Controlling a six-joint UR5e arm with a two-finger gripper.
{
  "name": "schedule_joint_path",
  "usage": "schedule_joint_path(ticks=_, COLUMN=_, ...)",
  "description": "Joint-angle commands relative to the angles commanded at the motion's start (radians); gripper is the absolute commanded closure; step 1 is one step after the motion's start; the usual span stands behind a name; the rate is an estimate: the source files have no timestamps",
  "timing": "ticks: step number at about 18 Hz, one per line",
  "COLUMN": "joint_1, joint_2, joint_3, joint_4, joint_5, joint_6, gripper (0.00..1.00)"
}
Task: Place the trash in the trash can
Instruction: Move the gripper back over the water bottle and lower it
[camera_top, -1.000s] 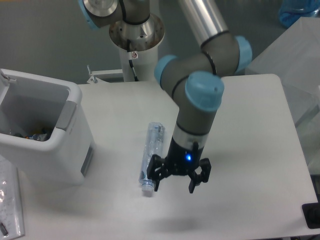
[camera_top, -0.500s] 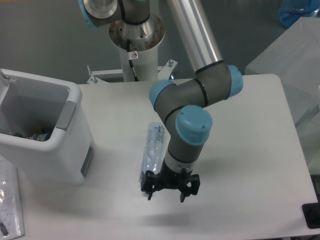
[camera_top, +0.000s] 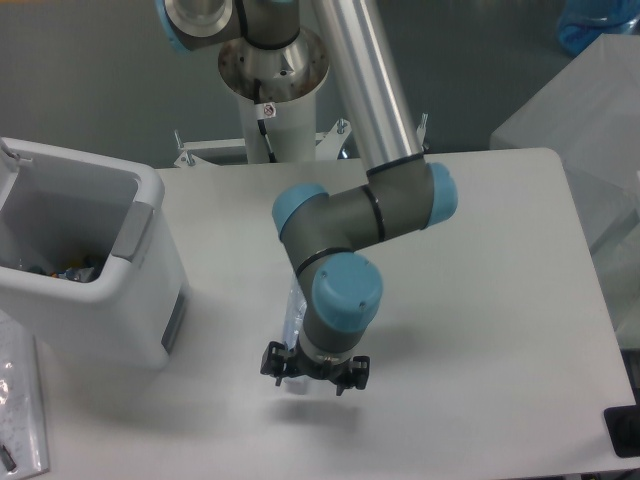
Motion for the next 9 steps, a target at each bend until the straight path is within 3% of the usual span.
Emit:
schedule_joint_path(ticks=2, joint_1=-0.005, joint_2=-0.006, joint_3=0.0, joint_4=-0.002, joint_5=0.006, joint_6=0.0, gripper=0.01)
schedule_joint_path(ticks=7, joint_1=-0.006, joint_2=-0.006, joint_3=0.002, joint_4=-0.029, joint_5=0.008, joint_6=0.0, gripper=0.18)
schedule_joint_path(ticks=9, joint_1=-0.006, joint_2=-0.006, joint_3=-0.002, joint_4=-0.034, joint_5=0.008, joint_6=0.002, gripper=0.19)
